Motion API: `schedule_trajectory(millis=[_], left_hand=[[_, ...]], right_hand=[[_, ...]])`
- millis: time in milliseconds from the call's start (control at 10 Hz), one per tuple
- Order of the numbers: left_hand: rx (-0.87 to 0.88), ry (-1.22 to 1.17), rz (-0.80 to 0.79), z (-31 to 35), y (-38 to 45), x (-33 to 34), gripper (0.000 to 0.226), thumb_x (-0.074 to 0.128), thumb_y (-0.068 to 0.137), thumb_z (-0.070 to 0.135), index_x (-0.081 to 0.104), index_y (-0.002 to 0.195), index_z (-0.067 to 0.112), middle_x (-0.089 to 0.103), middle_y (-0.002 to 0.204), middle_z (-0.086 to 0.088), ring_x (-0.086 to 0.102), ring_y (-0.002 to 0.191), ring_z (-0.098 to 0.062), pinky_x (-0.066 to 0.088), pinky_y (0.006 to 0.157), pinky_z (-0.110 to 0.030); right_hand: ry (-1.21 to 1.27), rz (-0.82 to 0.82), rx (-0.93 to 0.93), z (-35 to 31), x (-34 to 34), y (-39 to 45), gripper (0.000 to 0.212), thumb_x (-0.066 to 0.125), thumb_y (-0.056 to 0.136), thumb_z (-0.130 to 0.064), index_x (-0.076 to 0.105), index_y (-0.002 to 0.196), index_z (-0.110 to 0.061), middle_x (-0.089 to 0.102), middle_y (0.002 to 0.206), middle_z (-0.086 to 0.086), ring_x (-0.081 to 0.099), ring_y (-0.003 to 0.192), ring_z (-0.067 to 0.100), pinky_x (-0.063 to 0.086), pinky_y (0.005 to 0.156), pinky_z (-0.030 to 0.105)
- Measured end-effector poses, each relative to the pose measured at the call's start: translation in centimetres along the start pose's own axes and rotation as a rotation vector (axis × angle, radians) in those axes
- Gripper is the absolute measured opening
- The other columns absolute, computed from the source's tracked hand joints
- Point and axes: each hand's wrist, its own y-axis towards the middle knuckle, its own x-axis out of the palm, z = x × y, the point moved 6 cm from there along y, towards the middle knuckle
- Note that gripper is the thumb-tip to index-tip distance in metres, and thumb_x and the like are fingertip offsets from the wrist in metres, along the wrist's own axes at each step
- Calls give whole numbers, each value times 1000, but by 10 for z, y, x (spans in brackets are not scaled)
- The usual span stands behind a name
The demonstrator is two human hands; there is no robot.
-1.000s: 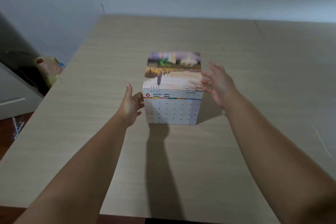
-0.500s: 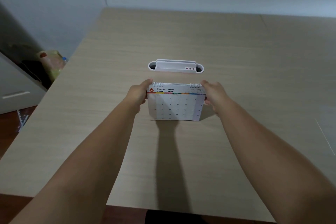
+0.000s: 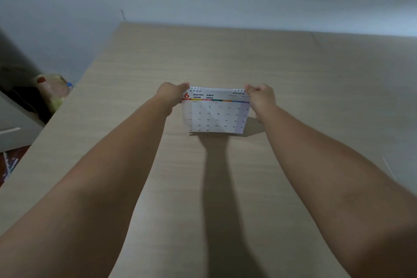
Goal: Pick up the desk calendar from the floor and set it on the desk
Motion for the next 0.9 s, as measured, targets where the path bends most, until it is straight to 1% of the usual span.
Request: schedule_trajectory(millis=[100, 200, 300, 400, 500, 600, 700, 800, 900], left_hand=[[1, 35, 46, 10, 15, 8, 40, 59, 87, 42, 48, 65, 11, 57, 69, -5, 43, 52, -17, 30, 49, -23], [15, 65, 70, 13, 28, 13, 41, 59, 87, 41, 45, 64, 11, 49, 65, -4, 41, 51, -18, 30, 47, -24], [-24, 81, 74, -1, 42, 16, 42, 60, 85, 44, 47, 64, 10, 54, 73, -8, 48, 59, -23, 33, 51, -27], [-36, 53, 79, -7, 49, 16, 40, 62, 83, 46, 54, 72, 9, 59, 82, -10, 49, 63, -24, 33, 52, -27], [-55, 79, 56, -4, 45, 16, 41, 60, 85, 46, 54, 71, 7, 61, 83, -9, 44, 54, -21, 33, 50, -25], [3, 161, 81, -4, 45, 14, 52, 57, 84, 53, 59, 70, 4, 68, 84, -13, 66, 75, -32, 43, 60, -32], [91, 398, 124, -8, 23, 12, 68, 39, 89, 64, 48, 60, 3, 53, 63, -11, 50, 58, -24, 34, 52, -33], [197, 407, 169, -14, -6, 2, 66, 27, 91, 66, 36, 56, 10, 41, 56, -3, 40, 52, -19, 27, 48, -31], [410, 354, 166, -29, -36, -8, 38, 47, 94, 44, 67, 79, 15, 65, 74, -1, 59, 71, -21, 45, 63, -29]], right_hand=[[-53, 42, -9, -4, 3, 14, 38, 60, 88, -37, 65, 106, -3, 64, 91, 5, 59, 82, 22, 43, 71, 31], [-76, 55, -3, 2, 9, 29, 40, 60, 88, -38, 66, 107, -4, 68, 97, 8, 61, 86, 24, 45, 73, 31], [-131, 36, -14, 13, 15, 33, 39, 57, 90, -41, 64, 108, -7, 65, 97, 3, 58, 86, 20, 41, 72, 30], [-132, 53, -47, 18, 16, 39, 39, 56, 91, -42, 63, 107, -8, 63, 95, 0, 57, 85, 18, 40, 72, 29], [-149, 32, -18, 15, 17, 40, 38, 56, 90, -44, 59, 105, -9, 64, 99, 1, 56, 87, 19, 40, 73, 30], [-188, 40, 4, 17, 7, 37, 57, 57, 85, -56, 46, 120, -12, 55, 103, 3, 54, 92, 24, 36, 76, 31], [-175, 65, 64, 26, -4, 24, 76, 48, 81, -69, 36, 131, -14, 56, 121, 9, 56, 110, 30, 37, 84, 35], [27, 133, -15, 9, -24, 11, 64, 39, 85, -68, 40, 126, -19, 56, 123, 9, 55, 101, 24, 41, 89, 38], [235, 283, -267, -20, -71, -23, 28, 53, 85, -43, 46, 104, -24, 55, 95, -3, 52, 73, 3, 43, 74, 24]])
